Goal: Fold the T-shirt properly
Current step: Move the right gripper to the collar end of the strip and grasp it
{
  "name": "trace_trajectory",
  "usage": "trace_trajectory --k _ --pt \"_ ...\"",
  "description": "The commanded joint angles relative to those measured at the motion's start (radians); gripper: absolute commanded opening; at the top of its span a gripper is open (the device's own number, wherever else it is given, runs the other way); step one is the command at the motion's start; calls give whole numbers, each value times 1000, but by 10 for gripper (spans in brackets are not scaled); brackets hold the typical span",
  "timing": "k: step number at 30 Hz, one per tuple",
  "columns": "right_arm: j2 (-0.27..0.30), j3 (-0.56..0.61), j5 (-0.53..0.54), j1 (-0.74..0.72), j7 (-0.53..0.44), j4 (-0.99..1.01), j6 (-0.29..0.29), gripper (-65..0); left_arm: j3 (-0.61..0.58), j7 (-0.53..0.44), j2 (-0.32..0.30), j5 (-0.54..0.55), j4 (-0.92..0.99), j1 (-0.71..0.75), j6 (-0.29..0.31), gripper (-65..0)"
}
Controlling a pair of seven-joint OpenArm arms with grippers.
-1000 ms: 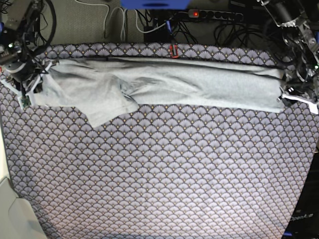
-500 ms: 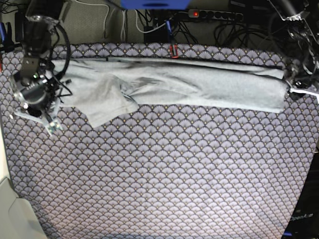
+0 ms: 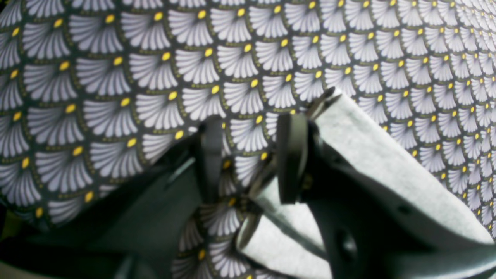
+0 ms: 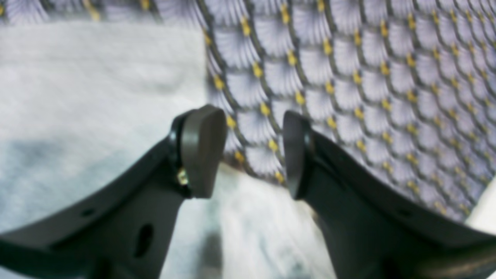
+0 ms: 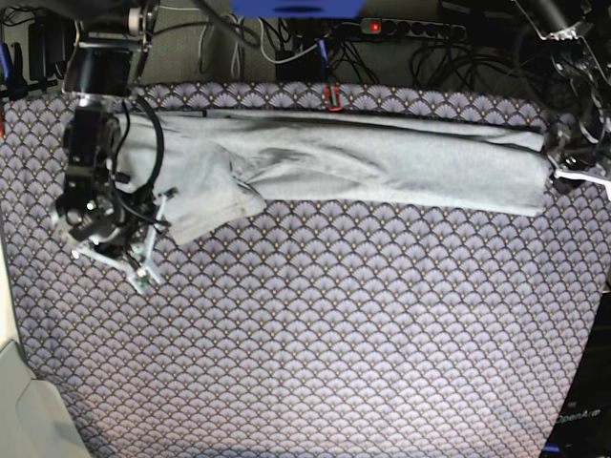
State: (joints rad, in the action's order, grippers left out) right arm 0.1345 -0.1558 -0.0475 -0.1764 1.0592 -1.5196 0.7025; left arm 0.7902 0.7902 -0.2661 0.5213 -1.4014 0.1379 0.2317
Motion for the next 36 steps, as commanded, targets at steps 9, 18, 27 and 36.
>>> trace_trajectory --k 9,18,27,36 --pt "-28 -3 21 -101 -53 164 -4 -357 -1 -16 -17 4 -17 -16 2 -416" --pt "-54 -1 21 -99 -99 238 -4 -358 -1 -16 -14 3 -17 -17 2 -416" --pt "-54 -1 21 -93 -95 235 -4 -646 -1 -16 -12 4 -17 -17 1 -416" --pt "-55 -1 21 7 -92 -37 -4 -650 -1 -16 -12 10 -17 -19 1 -416"
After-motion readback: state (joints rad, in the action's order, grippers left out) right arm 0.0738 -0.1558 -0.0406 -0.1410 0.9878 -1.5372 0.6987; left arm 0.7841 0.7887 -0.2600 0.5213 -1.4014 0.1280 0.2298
